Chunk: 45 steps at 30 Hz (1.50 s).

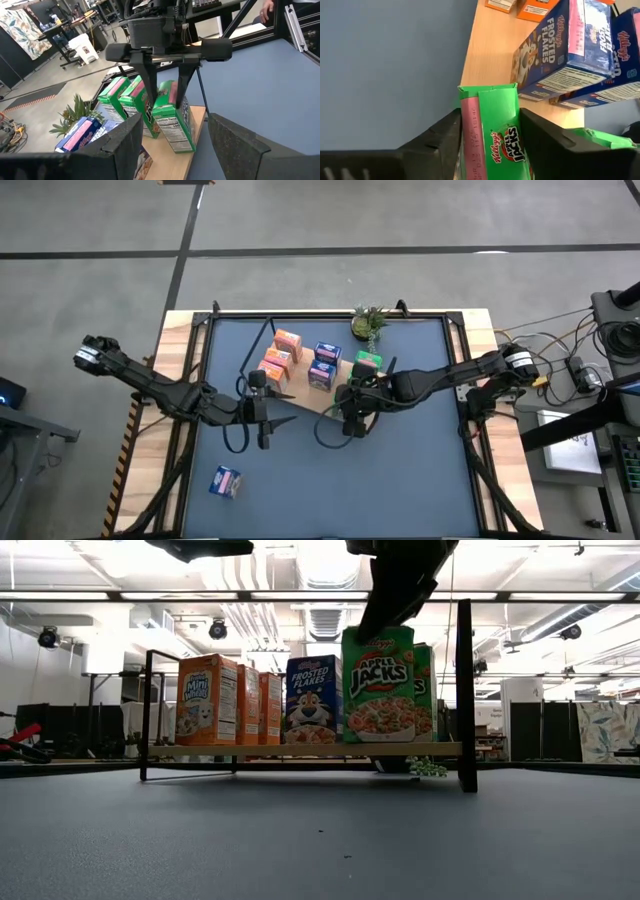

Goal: Stack cereal on shelf
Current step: Put the green cereal box on the shelf aligned with other green cereal boxes

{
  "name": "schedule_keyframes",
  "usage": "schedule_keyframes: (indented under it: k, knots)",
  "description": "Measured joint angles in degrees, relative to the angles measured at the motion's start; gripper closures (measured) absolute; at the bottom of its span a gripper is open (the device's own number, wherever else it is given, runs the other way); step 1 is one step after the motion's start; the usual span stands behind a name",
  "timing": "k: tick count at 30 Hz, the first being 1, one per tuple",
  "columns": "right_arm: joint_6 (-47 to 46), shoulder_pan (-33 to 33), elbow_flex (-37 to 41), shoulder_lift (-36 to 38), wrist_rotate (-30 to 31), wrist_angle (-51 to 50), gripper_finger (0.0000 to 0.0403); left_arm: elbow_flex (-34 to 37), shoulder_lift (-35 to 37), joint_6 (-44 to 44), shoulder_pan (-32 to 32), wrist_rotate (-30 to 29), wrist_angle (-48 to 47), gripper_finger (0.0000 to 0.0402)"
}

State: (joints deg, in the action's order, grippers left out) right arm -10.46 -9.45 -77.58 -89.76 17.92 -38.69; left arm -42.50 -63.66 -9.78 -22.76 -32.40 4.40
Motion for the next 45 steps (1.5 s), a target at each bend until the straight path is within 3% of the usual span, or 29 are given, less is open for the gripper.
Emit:
schedule_keyframes:
  k: [6, 15, 37, 45]
  knots:
    - [-6.12, 0.0, -0.02, 0.13, -0.25, 0.0, 0.025, 0.0, 0.0, 0.0, -0.01, 0.0, -0.26, 0.0193]
    - [-21.5, -0.14, -0.14, 0.69, 0.25, -4.87, 0.0257, 0.02, 0.0, 0.02, 0.0, 0.0, -1.04, 0.0193]
    - [-17.91, -0.2, -0.04, 0.9, 1.68, -5.47, 0.0255, 0.02, 0.0, -0.28, -0.02, -0.04, -1.97, 0.0193]
    - [-17.24, -0.17, 0.09, 0.7, 1.61, -5.56, 0.0201, 0.02, 0.0, -0.66, -0.01, -0.04, -1.95, 0.0193]
